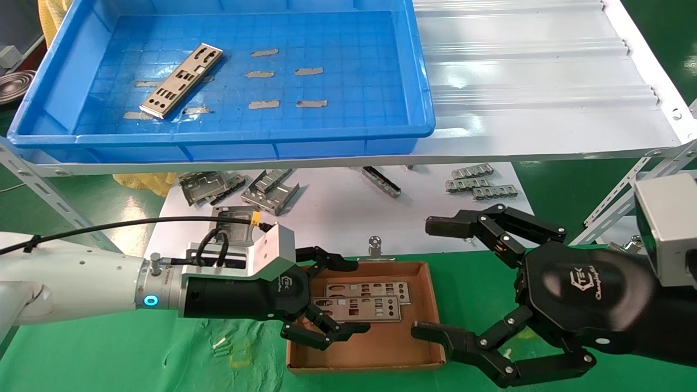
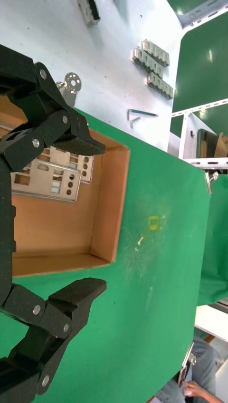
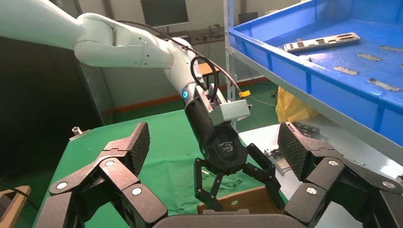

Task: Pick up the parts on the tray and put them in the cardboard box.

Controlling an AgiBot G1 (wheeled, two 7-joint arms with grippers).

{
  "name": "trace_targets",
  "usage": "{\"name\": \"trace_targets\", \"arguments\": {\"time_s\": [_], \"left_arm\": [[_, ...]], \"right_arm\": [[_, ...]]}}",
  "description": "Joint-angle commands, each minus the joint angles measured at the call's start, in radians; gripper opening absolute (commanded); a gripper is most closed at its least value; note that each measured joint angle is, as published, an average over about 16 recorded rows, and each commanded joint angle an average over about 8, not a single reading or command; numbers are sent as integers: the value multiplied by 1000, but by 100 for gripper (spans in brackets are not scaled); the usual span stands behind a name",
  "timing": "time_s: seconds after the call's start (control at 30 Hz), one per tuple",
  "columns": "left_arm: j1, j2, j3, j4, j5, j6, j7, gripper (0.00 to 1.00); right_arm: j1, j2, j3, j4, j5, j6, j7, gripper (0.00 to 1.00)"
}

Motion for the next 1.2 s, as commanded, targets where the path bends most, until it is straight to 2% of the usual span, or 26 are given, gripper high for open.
{"name": "trace_targets", "arguments": {"time_s": [0.03, 0.33, 1.2], "left_arm": [[1, -7, -2, 6, -9, 14, -6, 100], [21, -29, -21, -42, -17, 3, -25, 100], [192, -272, -211, -446, -168, 9, -233, 100]], "right_arm": [[0, 0, 0, 0, 0, 0, 0, 100], [0, 0, 0, 0, 0, 0, 0, 100], [0, 0, 0, 0, 0, 0, 0, 100]]}}
